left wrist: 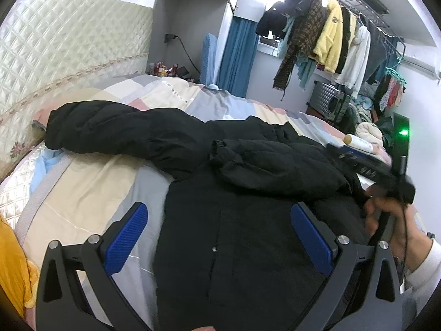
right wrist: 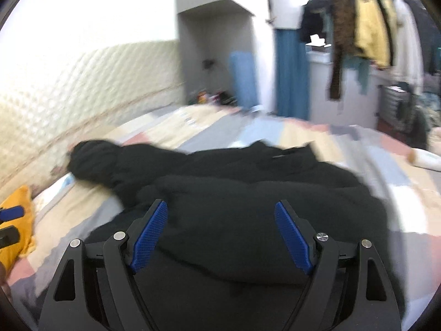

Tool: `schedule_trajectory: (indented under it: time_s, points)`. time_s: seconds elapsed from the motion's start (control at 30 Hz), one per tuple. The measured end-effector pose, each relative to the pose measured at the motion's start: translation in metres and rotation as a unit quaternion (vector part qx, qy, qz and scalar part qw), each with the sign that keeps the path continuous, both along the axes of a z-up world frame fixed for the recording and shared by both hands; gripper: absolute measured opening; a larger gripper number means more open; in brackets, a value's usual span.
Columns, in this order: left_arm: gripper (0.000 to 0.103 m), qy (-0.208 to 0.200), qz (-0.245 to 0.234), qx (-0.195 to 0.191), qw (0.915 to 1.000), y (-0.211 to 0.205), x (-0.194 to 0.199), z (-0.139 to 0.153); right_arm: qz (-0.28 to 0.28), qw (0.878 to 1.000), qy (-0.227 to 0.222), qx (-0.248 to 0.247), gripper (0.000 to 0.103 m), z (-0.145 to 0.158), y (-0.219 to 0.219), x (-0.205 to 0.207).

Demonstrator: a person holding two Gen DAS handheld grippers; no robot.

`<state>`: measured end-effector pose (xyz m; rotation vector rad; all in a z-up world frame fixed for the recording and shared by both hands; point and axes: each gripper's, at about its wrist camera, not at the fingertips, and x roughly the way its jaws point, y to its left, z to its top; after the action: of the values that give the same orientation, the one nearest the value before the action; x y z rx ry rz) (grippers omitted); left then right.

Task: Fold large clothes
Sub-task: 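Lay the sleeve down on the jacket and open the right gripper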

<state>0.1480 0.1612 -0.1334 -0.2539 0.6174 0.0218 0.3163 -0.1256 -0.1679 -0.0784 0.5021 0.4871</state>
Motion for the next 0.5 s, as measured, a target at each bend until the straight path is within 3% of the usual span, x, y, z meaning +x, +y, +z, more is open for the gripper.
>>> schedule_trajectory:
  time_s: [0.17,0.37,0.5]
  points:
    - [0.103,0.001,-0.007,0.025,0.9997,-0.019,0.004,0.001,-0.075,0.997,0.003,0.023,0.08,-0.003,-0.074,0.009]
    - [0.103,0.001,-0.011,0.035,0.9993,-0.034,0.004,0.001,-0.134,0.988,0.035,0.063,0.08,-0.033,-0.141,0.027]
    - [0.103,0.006,-0.005,0.035,0.9994,-0.037,0.007,0.001,-0.139,0.988,0.057,0.022,0.08,-0.063,-0.151,0.035]
